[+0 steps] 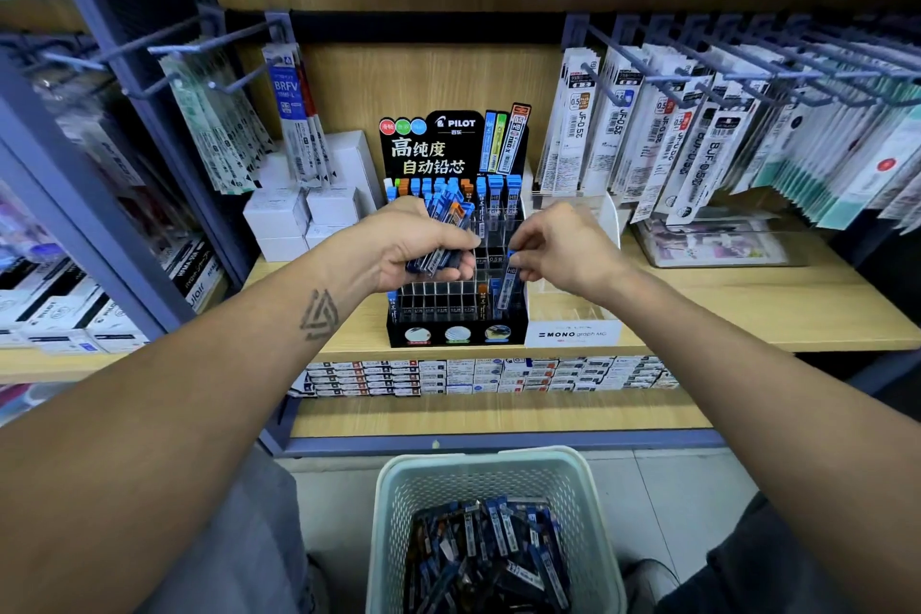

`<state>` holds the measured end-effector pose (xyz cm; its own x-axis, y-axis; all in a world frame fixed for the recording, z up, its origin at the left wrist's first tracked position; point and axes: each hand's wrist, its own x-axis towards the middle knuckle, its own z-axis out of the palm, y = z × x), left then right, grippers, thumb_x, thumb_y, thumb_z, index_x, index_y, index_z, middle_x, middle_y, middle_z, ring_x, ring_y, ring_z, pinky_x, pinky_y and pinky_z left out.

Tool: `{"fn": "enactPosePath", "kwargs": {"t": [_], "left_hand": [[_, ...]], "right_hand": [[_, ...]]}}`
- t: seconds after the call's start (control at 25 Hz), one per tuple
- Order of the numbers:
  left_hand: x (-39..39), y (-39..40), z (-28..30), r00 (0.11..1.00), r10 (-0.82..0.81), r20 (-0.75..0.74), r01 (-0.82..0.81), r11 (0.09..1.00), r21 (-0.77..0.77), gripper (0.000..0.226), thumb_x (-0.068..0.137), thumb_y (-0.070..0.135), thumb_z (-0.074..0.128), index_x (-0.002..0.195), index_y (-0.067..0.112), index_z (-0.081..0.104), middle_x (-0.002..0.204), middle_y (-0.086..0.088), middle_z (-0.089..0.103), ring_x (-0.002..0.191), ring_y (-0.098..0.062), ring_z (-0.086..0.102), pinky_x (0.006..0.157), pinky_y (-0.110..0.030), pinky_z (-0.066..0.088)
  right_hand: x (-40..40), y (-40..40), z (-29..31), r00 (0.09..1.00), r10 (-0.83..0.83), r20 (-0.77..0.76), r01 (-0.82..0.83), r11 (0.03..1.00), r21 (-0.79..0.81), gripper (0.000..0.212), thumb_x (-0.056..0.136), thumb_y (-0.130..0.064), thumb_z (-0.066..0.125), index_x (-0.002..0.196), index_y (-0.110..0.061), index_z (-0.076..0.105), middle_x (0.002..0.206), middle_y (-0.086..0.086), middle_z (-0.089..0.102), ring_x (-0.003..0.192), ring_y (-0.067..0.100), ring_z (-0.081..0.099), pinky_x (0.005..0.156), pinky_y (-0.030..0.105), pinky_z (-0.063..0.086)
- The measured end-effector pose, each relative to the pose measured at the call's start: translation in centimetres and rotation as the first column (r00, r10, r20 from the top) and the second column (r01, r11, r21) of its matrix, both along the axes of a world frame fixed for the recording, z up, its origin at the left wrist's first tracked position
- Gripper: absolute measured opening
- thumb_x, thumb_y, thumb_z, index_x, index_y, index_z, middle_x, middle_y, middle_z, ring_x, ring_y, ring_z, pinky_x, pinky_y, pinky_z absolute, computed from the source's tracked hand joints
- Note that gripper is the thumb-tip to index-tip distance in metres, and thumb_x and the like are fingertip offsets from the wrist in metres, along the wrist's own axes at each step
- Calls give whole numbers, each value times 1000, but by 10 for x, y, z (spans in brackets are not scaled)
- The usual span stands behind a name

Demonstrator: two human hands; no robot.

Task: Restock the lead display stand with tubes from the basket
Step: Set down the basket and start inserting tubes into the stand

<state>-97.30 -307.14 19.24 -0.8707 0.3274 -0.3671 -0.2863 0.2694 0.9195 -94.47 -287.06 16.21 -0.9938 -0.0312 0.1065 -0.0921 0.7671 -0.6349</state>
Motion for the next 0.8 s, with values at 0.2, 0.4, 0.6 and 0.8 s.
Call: {"fn": "enactPosePath", "kwargs": {"t": [0.2,0.4,0.6,0.8], "left_hand": [[2,-3,0,1000,-19,-1,19,1000,12,24,86,5,75,101,-12,68,75,-20,72,61,-22,72,43,-21,54],[0,-4,0,1000,-21,-12,21,1000,11,27,86,4,76,105,-13,68,73,-19,72,61,-22,72,45,-21,55],[2,-3,-2,999,-43,-9,43,999,23,30,85,4,76,107,-15,66,77,-22,72,65,-25,72,45,-22,55],[3,-4,-2,998,-57,-9,57,998,32,29,87,2,74,108,-16,66,75,-22,70,60,-24,71,44,-21,54]], "right_hand": [[-2,-7,-12,1000,10,-23,-8,996,87,6,88,-9,75,93,-12,73,73,1,70,61,13,72,68,33,62],[-6,-4,-8,1000,17,-21,-13,988,156,10,87,-10,75,89,-19,72,71,-4,68,61,13,71,71,38,62],[1,-12,-16,997,73,-18,-65,956,287,7,87,-14,74,90,-17,68,79,2,69,71,19,70,74,36,58],[8,-17,-13,994,102,-25,-75,851,519,6,89,-24,71,93,-23,75,89,2,71,86,25,66,71,33,54]]}}
